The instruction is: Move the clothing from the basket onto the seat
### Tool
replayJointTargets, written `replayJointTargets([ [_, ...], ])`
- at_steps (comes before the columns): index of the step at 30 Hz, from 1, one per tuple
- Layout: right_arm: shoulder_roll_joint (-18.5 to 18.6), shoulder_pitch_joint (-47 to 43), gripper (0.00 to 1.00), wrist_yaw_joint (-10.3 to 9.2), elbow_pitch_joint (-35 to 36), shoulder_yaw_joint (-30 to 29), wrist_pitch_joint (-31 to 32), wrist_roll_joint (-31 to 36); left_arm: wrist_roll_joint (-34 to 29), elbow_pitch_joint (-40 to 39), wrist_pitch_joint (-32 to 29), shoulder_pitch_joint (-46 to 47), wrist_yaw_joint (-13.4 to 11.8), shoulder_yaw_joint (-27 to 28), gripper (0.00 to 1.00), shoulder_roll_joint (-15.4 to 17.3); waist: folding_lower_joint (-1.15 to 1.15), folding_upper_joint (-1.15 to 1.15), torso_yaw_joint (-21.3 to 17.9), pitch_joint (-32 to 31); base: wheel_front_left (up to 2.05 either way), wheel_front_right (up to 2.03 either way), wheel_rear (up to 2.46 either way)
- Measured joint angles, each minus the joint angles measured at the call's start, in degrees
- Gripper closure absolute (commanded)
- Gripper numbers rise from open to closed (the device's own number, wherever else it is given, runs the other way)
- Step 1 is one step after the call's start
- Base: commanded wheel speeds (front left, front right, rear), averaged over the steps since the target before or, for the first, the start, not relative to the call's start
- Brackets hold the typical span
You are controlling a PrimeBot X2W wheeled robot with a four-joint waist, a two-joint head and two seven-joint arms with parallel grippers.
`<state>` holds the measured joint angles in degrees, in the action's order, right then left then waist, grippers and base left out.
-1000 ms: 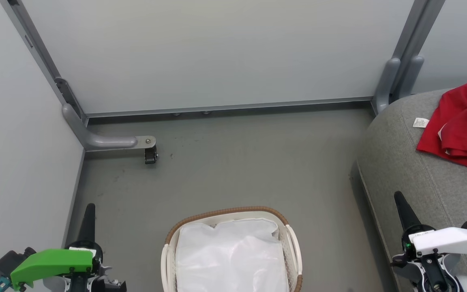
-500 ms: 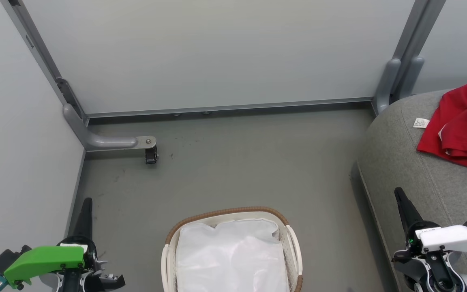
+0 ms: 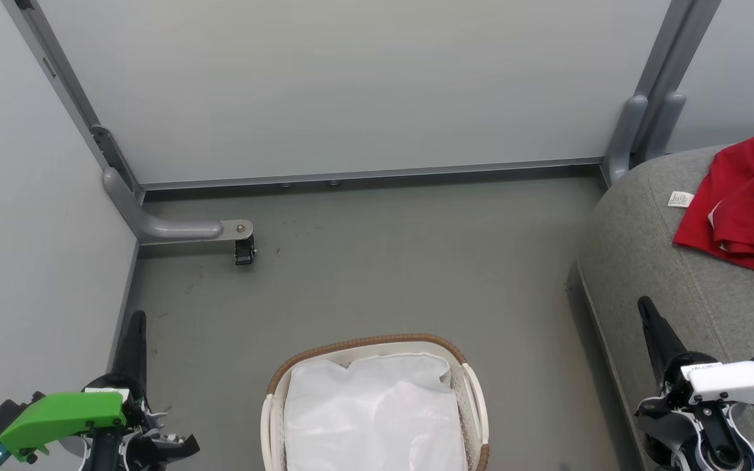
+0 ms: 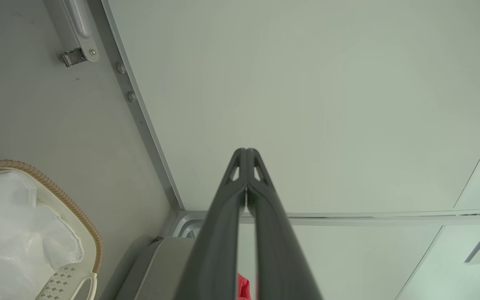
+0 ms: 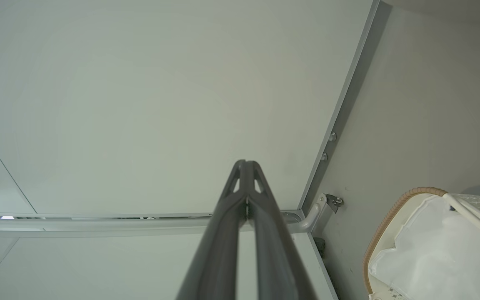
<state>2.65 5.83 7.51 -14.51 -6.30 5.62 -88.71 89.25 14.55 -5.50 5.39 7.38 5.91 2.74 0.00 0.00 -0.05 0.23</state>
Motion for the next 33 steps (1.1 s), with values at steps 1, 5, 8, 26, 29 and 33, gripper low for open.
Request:
replayJointTargets([
  [1,0.0,0.0,1.00,0.00,0.0,0.0,0.0,-0.4,0.3,-0.1,-0.1,0.0,0.0,0.1,1.00,0.0,0.00,0.00,0.0,0.0,0.00,0.00,0.00],
  [5,0.0,0.0,1.00,0.00,0.2,-0.1,0.5,-1.8,1.5,-0.3,-0.5,0.2,0.0,0.3,1.00,0.0,0.00,0.00,0.0,0.0,0.00,0.00,0.00],
  [8,0.0,0.1,1.00,0.00,0.4,-0.2,0.8,-3.2,2.7,-0.5,-1.0,0.3,0.0,0.4,1.00,0.0,0.00,0.00,0.0,0.0,0.00,0.00,0.00],
  [26,0.0,0.1,1.00,0.00,0.4,-0.2,1.0,-3.6,3.2,-0.5,-1.0,0.5,0.0,0.6,1.00,0.0,0.00,0.00,0.1,0.0,0.00,0.00,0.00],
  [29,0.0,0.1,1.00,0.00,0.4,-0.2,1.0,-3.6,3.2,-0.6,-1.0,0.5,0.0,0.6,1.00,0.0,0.00,0.00,0.1,0.0,0.00,0.00,0.00],
  [33,0.0,0.1,1.00,0.00,0.4,-0.2,1.0,-3.6,3.2,-0.6,-1.0,0.5,0.0,0.6,1.00,0.0,0.00,0.00,0.1,0.0,0.00,0.00,0.00],
])
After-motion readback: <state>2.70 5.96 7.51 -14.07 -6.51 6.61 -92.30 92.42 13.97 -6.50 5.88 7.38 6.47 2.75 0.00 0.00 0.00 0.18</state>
